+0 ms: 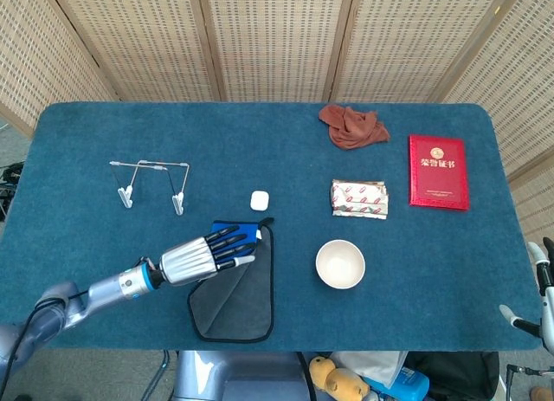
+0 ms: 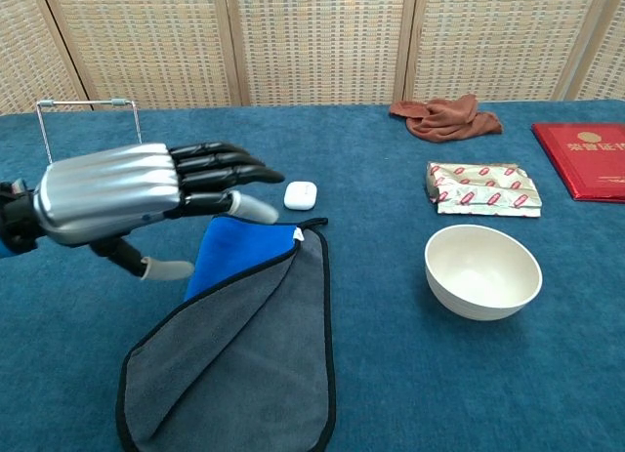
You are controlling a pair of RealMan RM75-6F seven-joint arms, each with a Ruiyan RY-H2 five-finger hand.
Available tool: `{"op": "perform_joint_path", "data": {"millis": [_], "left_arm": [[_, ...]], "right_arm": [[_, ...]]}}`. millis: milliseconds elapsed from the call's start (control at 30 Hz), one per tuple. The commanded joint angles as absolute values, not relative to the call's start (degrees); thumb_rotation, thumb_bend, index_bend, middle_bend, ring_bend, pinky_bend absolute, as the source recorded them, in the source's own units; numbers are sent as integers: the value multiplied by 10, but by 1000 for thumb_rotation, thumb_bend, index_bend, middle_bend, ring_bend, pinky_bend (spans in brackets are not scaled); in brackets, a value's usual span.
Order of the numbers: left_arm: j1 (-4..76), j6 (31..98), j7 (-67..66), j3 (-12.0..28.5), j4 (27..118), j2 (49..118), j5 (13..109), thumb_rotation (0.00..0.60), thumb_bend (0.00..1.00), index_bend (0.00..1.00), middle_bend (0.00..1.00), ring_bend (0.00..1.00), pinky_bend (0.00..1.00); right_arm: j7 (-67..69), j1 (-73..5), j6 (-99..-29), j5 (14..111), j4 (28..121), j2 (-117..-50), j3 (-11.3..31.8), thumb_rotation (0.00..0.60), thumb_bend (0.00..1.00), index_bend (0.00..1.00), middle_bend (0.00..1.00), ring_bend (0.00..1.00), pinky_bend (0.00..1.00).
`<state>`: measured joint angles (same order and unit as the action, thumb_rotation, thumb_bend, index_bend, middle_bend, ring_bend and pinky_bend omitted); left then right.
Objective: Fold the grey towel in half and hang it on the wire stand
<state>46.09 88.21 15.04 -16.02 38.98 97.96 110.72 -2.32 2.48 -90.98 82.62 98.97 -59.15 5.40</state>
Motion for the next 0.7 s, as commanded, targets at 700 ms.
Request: {"op": "perform_joint_path", "data": {"millis": [700], "left_arm": [[296,907,256,-214,293,1017,1111,600,321,383,0,0,27]], "right_arm": [[-21,25,-908,830,991,-590,52,600,0,50,0,0,0]]}}
